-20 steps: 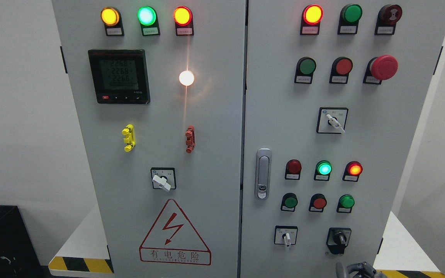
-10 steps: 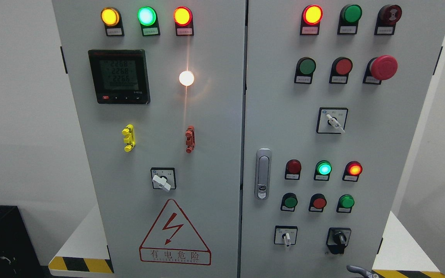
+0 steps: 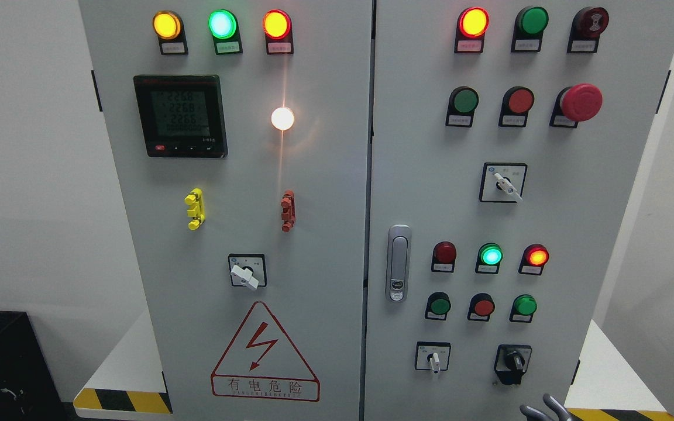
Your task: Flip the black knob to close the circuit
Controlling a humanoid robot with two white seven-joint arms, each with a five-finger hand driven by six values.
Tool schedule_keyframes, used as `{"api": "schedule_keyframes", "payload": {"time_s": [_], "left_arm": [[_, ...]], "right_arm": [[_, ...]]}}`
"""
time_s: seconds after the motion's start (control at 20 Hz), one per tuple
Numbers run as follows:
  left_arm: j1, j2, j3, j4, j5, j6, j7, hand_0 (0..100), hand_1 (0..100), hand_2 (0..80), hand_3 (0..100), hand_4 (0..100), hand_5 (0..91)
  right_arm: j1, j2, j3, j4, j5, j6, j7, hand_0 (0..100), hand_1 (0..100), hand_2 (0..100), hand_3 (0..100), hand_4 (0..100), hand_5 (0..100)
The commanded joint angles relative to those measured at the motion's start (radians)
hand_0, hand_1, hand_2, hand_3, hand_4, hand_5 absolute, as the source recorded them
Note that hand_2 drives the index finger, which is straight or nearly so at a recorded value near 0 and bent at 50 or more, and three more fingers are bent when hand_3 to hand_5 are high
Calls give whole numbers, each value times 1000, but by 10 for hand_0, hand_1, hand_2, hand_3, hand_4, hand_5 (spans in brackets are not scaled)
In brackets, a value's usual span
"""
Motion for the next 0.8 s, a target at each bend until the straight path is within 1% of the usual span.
{"api": "schedule_keyframes", "payload": {"time_s": [0.0, 0.15, 0.6, 0.75], "left_arm": [[23, 0, 0, -29, 0, 0, -1, 120, 556, 0, 0, 0, 0], [23, 0, 0, -29, 0, 0, -1, 120, 556, 0, 0, 0, 0], [23, 0, 0, -29, 0, 0, -1, 120, 556, 0, 0, 0, 0], [23, 0, 0, -29, 0, 0, -1, 120, 556, 0, 0, 0, 0]], "right_arm": [[30, -1, 2, -9, -55, -10, 24, 0, 11, 1, 75, 7, 0], [35, -1, 2, -9, -55, -27, 26, 0, 6, 0, 58, 0, 0], [36, -1, 4, 2, -57, -30, 26, 0, 0, 0, 21, 0, 0], [36, -1, 4, 3, -57, -42, 26, 0, 0, 0, 16, 0, 0]]}}
